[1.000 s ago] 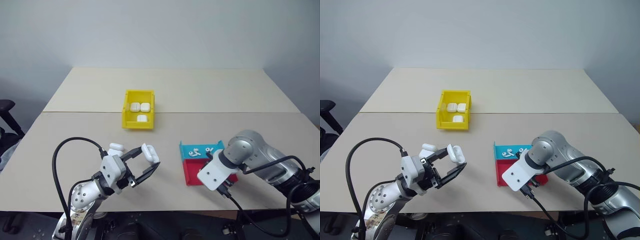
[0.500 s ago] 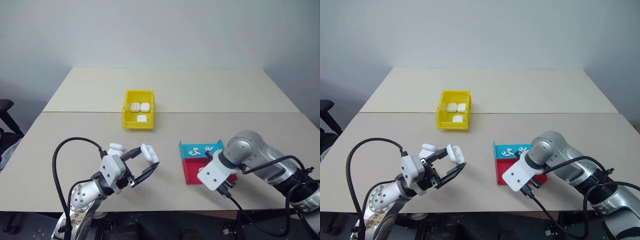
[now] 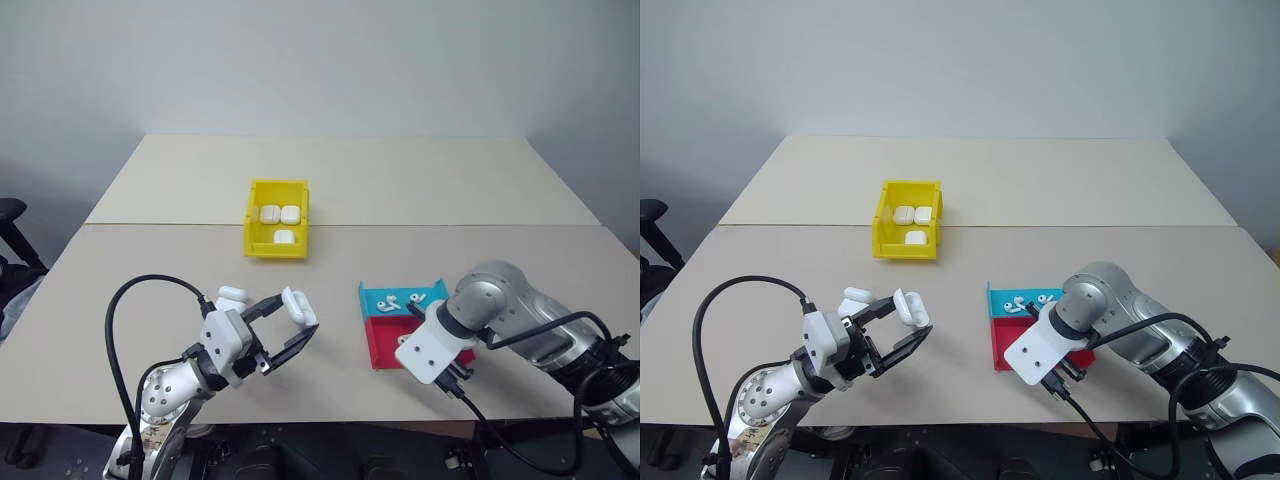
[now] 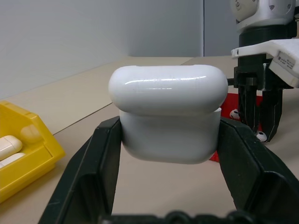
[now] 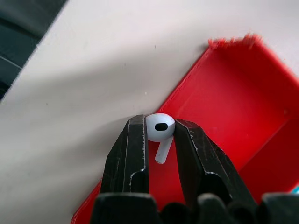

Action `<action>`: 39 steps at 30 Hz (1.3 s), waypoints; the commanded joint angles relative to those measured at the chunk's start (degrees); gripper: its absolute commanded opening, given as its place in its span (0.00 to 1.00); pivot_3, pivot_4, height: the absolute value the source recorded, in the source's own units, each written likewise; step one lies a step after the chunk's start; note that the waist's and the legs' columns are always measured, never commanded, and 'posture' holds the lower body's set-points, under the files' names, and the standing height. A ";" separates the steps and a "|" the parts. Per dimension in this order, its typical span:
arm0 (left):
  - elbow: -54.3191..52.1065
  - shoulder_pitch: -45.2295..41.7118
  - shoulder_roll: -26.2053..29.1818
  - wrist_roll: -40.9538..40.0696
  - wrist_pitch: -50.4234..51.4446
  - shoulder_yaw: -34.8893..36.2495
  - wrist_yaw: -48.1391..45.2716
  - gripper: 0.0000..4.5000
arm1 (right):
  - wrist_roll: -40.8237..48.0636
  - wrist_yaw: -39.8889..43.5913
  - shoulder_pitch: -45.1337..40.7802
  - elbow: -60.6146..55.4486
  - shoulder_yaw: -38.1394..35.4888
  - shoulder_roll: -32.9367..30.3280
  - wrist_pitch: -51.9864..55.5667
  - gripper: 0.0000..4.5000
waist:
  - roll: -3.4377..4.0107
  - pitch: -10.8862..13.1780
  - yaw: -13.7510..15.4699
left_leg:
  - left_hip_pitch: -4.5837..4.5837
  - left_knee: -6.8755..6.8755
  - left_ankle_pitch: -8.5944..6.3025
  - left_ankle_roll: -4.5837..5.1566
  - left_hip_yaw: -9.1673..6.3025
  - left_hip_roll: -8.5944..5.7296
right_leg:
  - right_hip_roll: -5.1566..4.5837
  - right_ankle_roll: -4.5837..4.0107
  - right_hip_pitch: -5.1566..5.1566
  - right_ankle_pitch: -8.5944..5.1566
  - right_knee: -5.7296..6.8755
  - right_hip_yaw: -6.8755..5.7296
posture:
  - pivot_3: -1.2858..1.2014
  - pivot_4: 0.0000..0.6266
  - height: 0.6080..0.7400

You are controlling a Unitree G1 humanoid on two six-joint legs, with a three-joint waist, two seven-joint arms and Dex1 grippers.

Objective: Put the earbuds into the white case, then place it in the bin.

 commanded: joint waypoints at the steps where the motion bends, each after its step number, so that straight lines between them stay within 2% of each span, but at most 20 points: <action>1: -2.64 -0.46 0.28 -0.21 -1.14 0.33 -0.39 0.61 | 1.38 2.77 -0.28 -2.60 -2.07 -1.26 1.51 0.15 | 0.00 0.00 0.03 | 0.00 0.00 0.00 0.00 0.00 0.00 | 0.00 0.00 0.00 0.00 0.00 0.00 | 0.52 0.24 1.00; 4: -3.09 -0.84 -0.13 -0.59 -1.38 0.18 -0.46 0.61 | 6.49 2.92 0.09 -4.51 -4.22 -1.93 5.07 0.15 | 0.00 0.00 0.04 | 0.00 0.00 0.00 0.00 0.00 0.00 | 0.00 0.00 0.01 0.00 0.00 0.00 | 0.52 0.24 1.00; 6: -3.74 -1.22 -0.46 -1.12 -1.22 0.03 -0.38 0.61 | 13.38 2.93 0.17 -6.26 -6.87 -1.96 10.00 0.15 | 0.00 0.00 0.06 | -0.01 0.00 0.00 0.00 -0.01 0.00 | 0.00 0.00 0.00 0.00 0.00 0.00 | 0.52 0.24 1.00; 10: -5.92 -2.40 -0.60 -2.91 -0.79 -0.65 -1.39 0.61 | 24.10 -0.23 -0.13 -8.46 -15.96 -2.21 20.68 0.15 | -0.01 0.00 0.09 | -0.02 -0.01 -0.01 0.01 -0.06 0.00 | -0.02 0.00 0.02 0.00 -0.01 -0.01 | 0.52 0.24 1.00; 15: -8.64 -3.93 -0.35 -6.67 0.71 -1.57 -3.26 0.61 | 36.47 -5.42 0.91 -8.97 -29.26 -1.01 29.09 0.15 | -0.01 0.00 0.12 | -0.02 -0.01 -0.01 0.02 -0.09 0.00 | -0.01 -0.01 0.04 0.00 -0.01 -0.02 | 0.52 0.24 1.00; 18: -9.81 -5.07 -0.50 -10.00 1.08 -1.56 -4.57 0.61 | 42.66 -10.78 2.05 -9.51 -36.55 1.74 31.05 0.15 | -0.01 0.00 0.12 | -0.03 -0.02 -0.02 0.03 -0.09 -0.01 | 0.00 0.00 0.05 0.00 -0.03 -0.02 | 0.52 0.24 1.00; 22: -11.74 -7.02 1.17 -13.50 4.68 -1.03 -5.01 0.61 | 52.25 -22.42 1.10 -10.92 -44.07 8.97 35.87 0.15 | -0.01 0.00 -0.05 | -0.02 -0.02 -0.01 0.03 -0.10 0.00 | 0.02 0.00 0.04 0.00 0.00 0.01 | 0.52 0.24 1.00; 25: -11.53 -9.82 2.01 -15.37 6.21 -0.56 -5.65 0.61 | 56.60 -27.44 1.88 -13.59 -45.55 13.86 34.99 0.15 | -0.01 0.00 0.07 | -0.02 -0.02 -0.01 0.02 -0.13 0.00 | 0.05 0.00 0.04 0.01 0.02 -0.01 | 0.52 0.24 1.00; 30: -9.95 -12.78 2.18 -16.97 6.78 -0.13 -7.35 0.61 | 58.87 -31.86 3.78 -17.69 -43.17 19.53 32.18 0.15 | -0.01 0.00 0.11 | -0.07 -0.03 -0.01 0.02 -0.12 -0.01 | 0.04 0.02 0.02 0.01 -0.03 -0.01 | 0.52 0.24 1.00; 39: -8.95 -13.40 1.08 -17.04 6.68 -0.09 -8.44 0.61 | 63.65 -29.96 7.18 -17.98 -41.45 25.13 28.06 0.15 | -0.01 0.00 0.05 | -0.07 -0.04 -0.01 0.02 -0.12 -0.01 | 0.05 0.02 0.01 0.01 -0.03 -0.01 | 0.52 0.24 1.00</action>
